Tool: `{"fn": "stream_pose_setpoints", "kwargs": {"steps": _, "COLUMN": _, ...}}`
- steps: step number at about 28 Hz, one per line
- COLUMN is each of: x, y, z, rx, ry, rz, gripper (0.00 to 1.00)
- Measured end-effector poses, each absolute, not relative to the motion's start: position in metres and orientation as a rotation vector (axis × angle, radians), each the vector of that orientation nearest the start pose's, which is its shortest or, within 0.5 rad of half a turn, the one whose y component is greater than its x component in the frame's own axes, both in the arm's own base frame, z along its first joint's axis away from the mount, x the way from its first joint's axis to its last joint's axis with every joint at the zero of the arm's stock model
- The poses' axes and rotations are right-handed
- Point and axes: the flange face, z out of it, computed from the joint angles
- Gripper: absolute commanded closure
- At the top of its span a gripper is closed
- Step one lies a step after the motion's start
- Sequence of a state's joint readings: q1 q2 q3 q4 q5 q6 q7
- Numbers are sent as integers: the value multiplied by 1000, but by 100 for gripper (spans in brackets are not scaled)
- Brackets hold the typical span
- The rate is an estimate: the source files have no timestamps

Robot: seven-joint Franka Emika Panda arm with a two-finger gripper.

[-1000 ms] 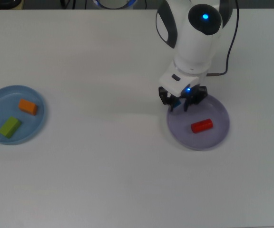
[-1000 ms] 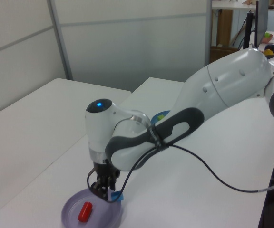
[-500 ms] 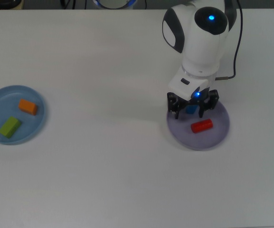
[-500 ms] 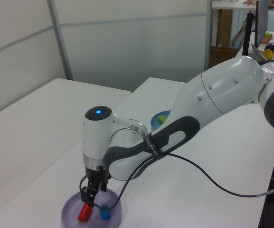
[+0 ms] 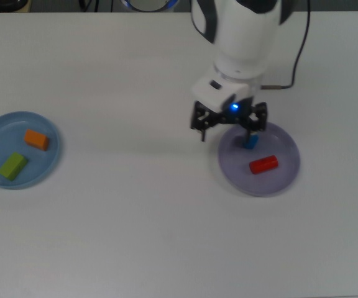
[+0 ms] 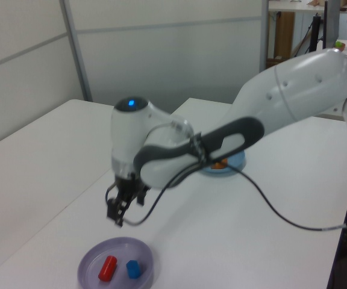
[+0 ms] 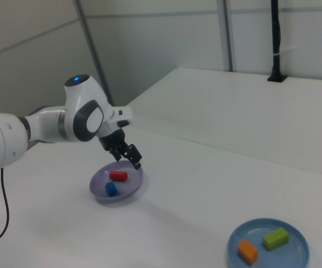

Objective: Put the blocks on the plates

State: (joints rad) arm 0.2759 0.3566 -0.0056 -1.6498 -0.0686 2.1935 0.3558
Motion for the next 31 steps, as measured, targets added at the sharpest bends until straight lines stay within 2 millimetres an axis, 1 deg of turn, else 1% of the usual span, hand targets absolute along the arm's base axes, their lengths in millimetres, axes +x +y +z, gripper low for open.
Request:
{"fn": "stream_pose_setpoints", "kwargs": {"steps": 1, "x": 651, "y": 169, "z": 431, "rx": -3134, "ry": 97, "rz": -288, "gripper": 0}}
{"fn": "stream_pose_setpoints", "kwargs": {"steps": 2, "x": 648, "y": 155, "z": 441, "rx": -3147, "ry": 113, "rz": -253, "gripper": 0}}
{"fn": "stream_pose_setpoints", "kwargs": {"steps": 5, "x": 638, "y": 127, "z": 461, "rx": -3178, "ry": 122, "rz": -153, "gripper": 0}}
{"fn": "stream_pose_setpoints", "kwargs": {"steps": 6, "x": 633, "y": 118, "z": 468, "rx": -3188, "ry": 120, "rz": -113, "gripper": 0}}
{"fn": "stream_pose_setpoints", "kwargs": {"steps": 7, "x": 626, "y": 104, "z": 478, "rx": -3199, "ry": 117, "rz": -58, "gripper": 0}}
{"fn": "stream_pose_setpoints", "kwargs": {"steps": 10, "x": 610, "y": 78, "z": 499, "rx": -3213, "ry": 125, "rz": 41, "gripper": 0}}
{"fn": "stream_pose_setpoints", "kwargs": {"steps": 11, "x": 602, "y": 66, "z": 511, "rx": -3215, "ry": 140, "rz": 76, "gripper": 0}}
{"fn": "stream_pose_setpoints", "kwargs": {"steps": 14, "x": 590, "y": 45, "z": 531, "rx": -3214, "ry": 172, "rz": 98, "gripper": 0}}
{"fn": "stream_pose_setpoints", "kwargs": {"steps": 18, "x": 580, "y": 29, "z": 548, "rx": -3210, "ry": 212, "rz": 97, "gripper": 0}}
{"fn": "stream_pose_setpoints", "kwargs": {"steps": 26, "x": 572, "y": 18, "z": 568, "rx": -3205, "ry": 235, "rz": 52, "gripper": 0}}
{"fn": "stream_pose_setpoints", "kwargs": {"steps": 31, "x": 567, "y": 12, "z": 583, "rx": -3206, "ry": 170, "rz": 11, "gripper": 0}}
